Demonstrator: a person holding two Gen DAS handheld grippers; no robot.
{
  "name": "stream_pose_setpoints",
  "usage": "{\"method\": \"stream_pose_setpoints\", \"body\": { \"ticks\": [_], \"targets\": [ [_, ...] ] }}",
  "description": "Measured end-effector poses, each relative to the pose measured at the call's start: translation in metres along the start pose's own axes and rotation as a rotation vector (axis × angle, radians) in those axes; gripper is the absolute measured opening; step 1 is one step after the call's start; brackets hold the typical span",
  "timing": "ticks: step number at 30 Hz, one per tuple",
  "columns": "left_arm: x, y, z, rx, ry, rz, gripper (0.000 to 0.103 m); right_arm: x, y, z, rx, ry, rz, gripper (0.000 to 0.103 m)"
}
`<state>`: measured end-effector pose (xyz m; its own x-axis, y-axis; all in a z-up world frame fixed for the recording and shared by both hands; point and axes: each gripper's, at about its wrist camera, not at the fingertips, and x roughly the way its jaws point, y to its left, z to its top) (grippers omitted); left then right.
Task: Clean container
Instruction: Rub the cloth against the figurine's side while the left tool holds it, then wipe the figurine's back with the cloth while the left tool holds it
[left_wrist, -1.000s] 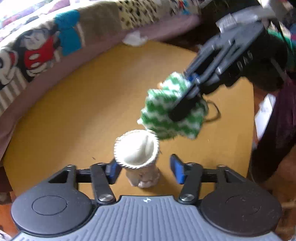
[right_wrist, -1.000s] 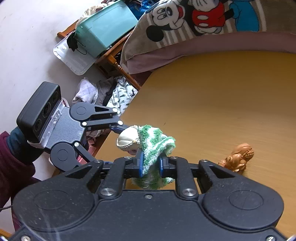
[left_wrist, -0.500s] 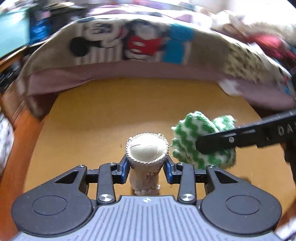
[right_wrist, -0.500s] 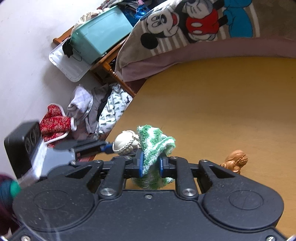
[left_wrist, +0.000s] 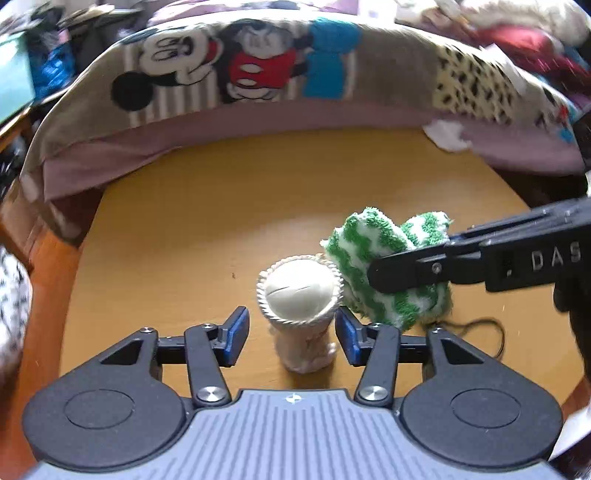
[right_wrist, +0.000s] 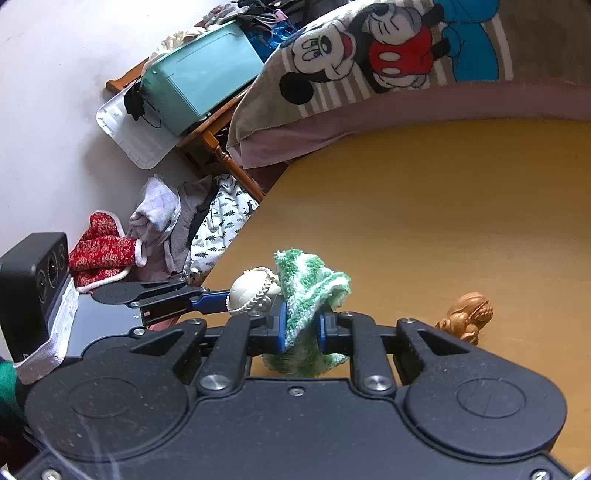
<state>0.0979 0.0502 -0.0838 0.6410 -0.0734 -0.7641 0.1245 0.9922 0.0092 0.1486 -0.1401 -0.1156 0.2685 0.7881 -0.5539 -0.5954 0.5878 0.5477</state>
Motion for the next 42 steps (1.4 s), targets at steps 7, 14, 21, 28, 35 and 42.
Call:
{"method": "stream_pose_setpoints", "body": {
  "ticks": [7, 14, 21, 28, 35, 42],
  "targets": [
    [0.001, 0.008, -0.003, 0.296, 0.03, -0.054, 0.052, -0.003, -0.003, -0.009, 0.064, -0.036, -0.018, 0.016],
    [0.011, 0.014, -0.01, 0.296, 0.017, -0.168, 0.044, 0.0, 0.003, -0.015, 0.09, -0.067, 0.02, 0.015],
    [0.009, 0.01, -0.009, 0.305, -0.022, -0.163, 0.034, 0.019, 0.003, -0.022, 0.07, -0.01, -0.01, 0.015],
    [0.008, 0.012, -0.008, 0.309, -0.023, -0.164, 0.033, 0.017, -0.009, -0.017, 0.145, -0.07, 0.034, 0.015],
    [0.008, 0.012, -0.009, 0.32, -0.026, -0.159, 0.033, 0.024, -0.013, -0.019, 0.155, -0.02, 0.024, 0.015],
    [0.009, 0.013, -0.009, 0.327, -0.024, -0.159, 0.033, 0.035, -0.018, -0.019, 0.162, 0.049, 0.028, 0.015]
  ]
}}
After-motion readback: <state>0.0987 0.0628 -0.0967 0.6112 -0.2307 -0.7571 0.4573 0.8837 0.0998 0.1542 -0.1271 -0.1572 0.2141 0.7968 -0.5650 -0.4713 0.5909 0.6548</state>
